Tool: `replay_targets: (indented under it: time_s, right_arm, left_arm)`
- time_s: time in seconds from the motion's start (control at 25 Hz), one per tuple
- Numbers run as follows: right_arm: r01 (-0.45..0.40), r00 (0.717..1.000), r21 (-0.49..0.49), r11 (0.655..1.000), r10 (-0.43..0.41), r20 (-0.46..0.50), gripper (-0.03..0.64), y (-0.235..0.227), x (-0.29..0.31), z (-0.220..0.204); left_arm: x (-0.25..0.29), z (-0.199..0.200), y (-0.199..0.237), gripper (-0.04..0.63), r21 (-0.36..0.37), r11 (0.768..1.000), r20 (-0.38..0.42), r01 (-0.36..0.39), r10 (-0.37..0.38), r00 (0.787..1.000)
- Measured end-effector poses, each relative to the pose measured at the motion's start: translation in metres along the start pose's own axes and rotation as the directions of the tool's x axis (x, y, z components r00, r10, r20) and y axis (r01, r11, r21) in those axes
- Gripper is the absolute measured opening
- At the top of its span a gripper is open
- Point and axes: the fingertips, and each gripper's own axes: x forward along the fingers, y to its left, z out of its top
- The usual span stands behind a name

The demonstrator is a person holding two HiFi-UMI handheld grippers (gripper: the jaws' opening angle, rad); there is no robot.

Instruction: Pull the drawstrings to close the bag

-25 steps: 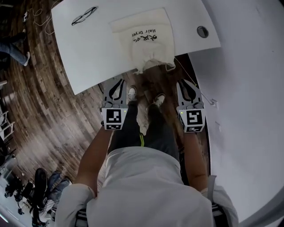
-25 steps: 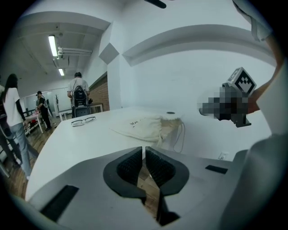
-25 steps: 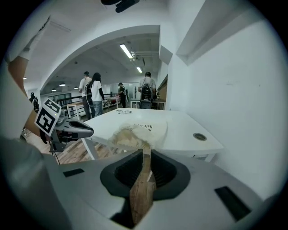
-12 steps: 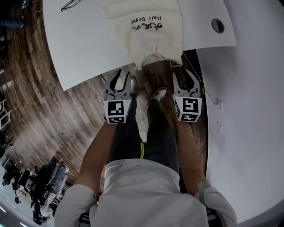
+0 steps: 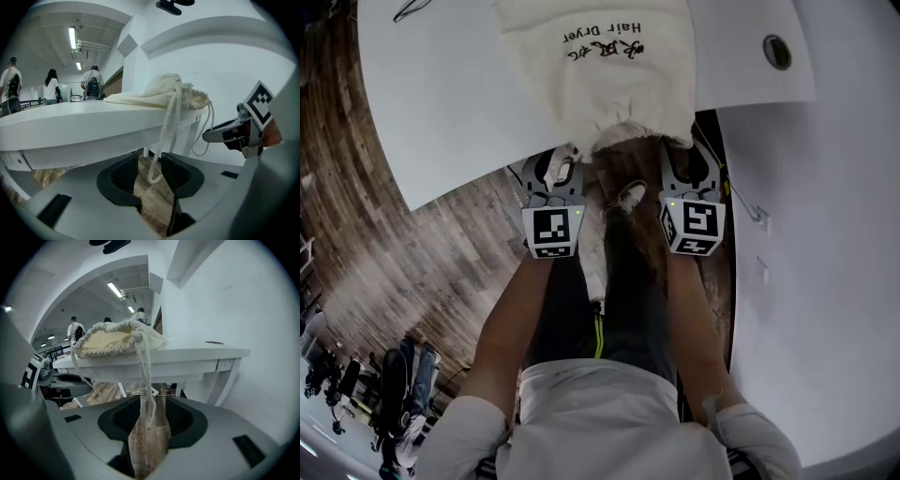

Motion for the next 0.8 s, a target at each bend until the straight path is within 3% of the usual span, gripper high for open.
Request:
replay_targets:
  time_s: [0.2, 0.4, 0.6, 0.8]
  right_arm:
    - [0.043, 0.998, 0.007, 0.999, -0.043, 0.047, 0.158, -0.01, 0.009, 0.007]
    - [0.085, 0.993, -0.007, 0.996, -0.084, 0.085, 0.082, -0.022, 0.01, 0.016]
    - [0.147, 0.981, 0.009, 0.989, -0.147, 0.123, 0.056, -0.05, -0.016, 0.029]
    - [0.203, 0.968, -0.028, 0.979, -0.196, 0.16, 0.053, -0.07, -0.042, 0.055]
  left_arm:
    - [0.013, 0.005, 0.002, 0.137, -0.049, 0.998, 0.058, -0.026, 0.029, 0.998]
    - [0.008, 0.01, 0.005, 0.028, -0.081, 0.994, 0.084, -0.071, 0.078, 0.993]
    - [-0.024, 0.029, 0.003, 0.021, -0.139, 0.988, 0.125, -0.071, 0.088, 0.988]
    - [-0.062, 0.054, 0.016, 0.02, -0.137, 0.984, 0.125, -0.114, 0.131, 0.983]
